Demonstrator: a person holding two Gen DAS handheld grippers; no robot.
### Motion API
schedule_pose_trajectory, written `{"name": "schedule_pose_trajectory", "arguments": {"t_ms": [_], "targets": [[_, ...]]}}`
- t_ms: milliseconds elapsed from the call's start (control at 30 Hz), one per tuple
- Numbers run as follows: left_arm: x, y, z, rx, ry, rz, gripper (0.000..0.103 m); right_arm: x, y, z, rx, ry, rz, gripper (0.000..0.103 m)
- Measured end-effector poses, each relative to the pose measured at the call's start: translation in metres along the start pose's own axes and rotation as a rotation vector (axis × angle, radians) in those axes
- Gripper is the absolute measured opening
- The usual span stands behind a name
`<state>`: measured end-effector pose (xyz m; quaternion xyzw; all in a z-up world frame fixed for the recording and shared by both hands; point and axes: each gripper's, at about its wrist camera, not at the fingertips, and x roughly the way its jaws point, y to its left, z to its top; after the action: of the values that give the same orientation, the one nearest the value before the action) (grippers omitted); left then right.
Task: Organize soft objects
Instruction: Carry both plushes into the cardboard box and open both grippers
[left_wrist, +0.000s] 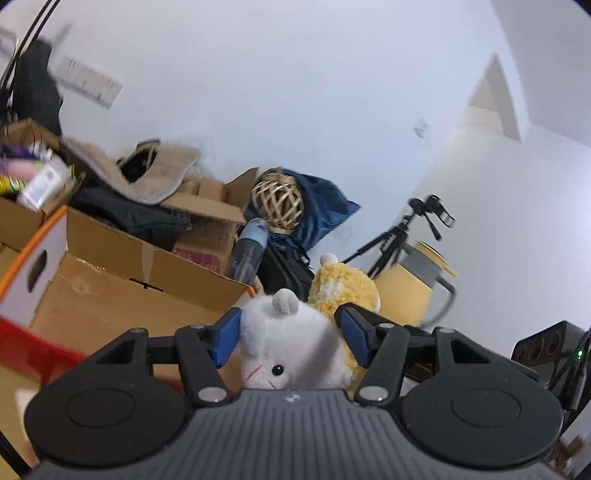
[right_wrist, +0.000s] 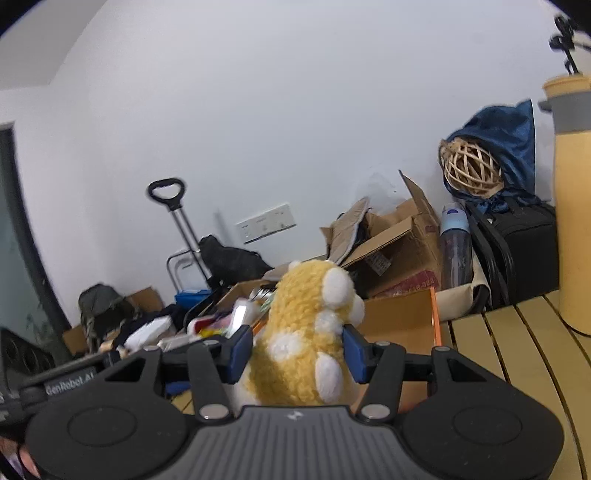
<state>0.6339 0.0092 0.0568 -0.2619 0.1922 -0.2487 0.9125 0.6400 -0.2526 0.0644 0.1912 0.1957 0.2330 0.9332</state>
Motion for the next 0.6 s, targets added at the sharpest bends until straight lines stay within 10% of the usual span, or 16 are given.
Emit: {"name": "schedule_pose_trajectory", "arguments": {"t_ms": [300, 600], "targets": [[0.074, 0.066, -0.011, -0.193, 0.168, 0.154, 0.053, 0.084, -0.047, -0.025, 0.061, 0.173, -0.093, 0.051], [0.086, 0.053, -0.02, -0.109, 0.224, 0.157, 0.055, 0.081, -0.051, -0.032, 0.001, 0.147, -0.257, 0.062]]}}
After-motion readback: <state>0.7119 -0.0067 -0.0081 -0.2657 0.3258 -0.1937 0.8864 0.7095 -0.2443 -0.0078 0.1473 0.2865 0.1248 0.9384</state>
